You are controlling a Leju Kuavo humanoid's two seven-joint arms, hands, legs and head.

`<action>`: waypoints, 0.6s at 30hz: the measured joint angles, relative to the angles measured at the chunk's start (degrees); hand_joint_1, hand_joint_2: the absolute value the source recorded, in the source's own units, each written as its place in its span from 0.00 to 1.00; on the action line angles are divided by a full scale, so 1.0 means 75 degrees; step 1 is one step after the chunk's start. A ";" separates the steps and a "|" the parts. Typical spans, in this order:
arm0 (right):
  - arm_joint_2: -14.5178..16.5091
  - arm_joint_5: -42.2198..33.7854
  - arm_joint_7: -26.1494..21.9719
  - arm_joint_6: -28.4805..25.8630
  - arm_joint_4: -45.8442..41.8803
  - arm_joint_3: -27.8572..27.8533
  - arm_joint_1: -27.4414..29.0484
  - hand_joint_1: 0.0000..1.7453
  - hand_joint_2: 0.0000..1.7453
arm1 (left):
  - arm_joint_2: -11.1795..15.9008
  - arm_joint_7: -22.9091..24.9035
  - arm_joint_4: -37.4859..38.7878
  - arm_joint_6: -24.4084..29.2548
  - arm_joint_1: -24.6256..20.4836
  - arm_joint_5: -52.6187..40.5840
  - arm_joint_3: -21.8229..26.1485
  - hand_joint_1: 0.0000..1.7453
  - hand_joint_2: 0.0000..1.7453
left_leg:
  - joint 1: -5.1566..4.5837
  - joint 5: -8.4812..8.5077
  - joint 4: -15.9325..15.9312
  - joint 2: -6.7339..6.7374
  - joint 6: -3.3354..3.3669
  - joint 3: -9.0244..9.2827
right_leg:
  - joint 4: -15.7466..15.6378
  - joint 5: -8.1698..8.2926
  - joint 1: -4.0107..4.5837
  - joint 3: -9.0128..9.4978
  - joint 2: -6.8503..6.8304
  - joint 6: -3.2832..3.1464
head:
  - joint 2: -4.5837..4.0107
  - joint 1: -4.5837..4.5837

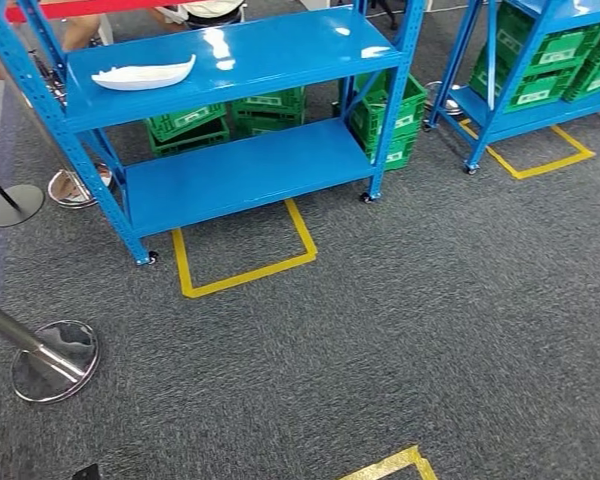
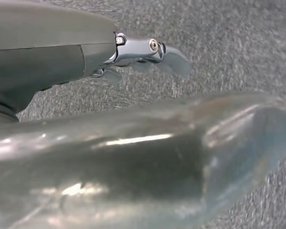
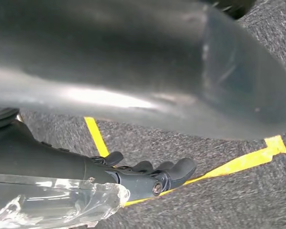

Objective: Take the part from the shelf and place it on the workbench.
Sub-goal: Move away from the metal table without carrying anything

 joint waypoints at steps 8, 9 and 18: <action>0.0037 0.0010 -0.0005 0.0008 -0.0003 -0.0033 -0.0012 0.00 0.00 | 0.0024 -0.0028 0.0015 -0.0007 0.0015 0.0009 0.0000 0.00 0.00 | 0.0048 0.0069 0.0008 -0.0806 -0.0283 -0.0084 | -0.2234 0.1139 -0.0096 0.0945 0.0665 -0.0110 | 0.0000 0.0011; 0.0037 0.0020 -0.0012 0.0020 -0.0004 -0.0034 -0.0011 0.00 0.00 | 0.0027 -0.0045 0.0017 -0.0011 0.0025 0.0014 0.0000 0.00 0.00 | 0.0055 0.0067 0.0019 -0.0793 -0.0326 -0.0111 | -0.2248 0.1159 -0.0092 0.0955 0.0561 -0.0162 | 0.0000 0.0007; 0.0054 -0.0064 -0.0278 0.0603 -0.0181 -0.0136 0.0022 0.00 0.00 | 0.0020 -0.0319 0.0020 -0.0095 0.0012 0.0223 0.0000 0.00 0.00 | 0.0024 -0.0319 0.1438 0.0314 -0.0402 -0.0753 | -0.2324 0.0971 -0.0054 0.1060 -0.0175 -0.0309 | 0.0000 -0.0151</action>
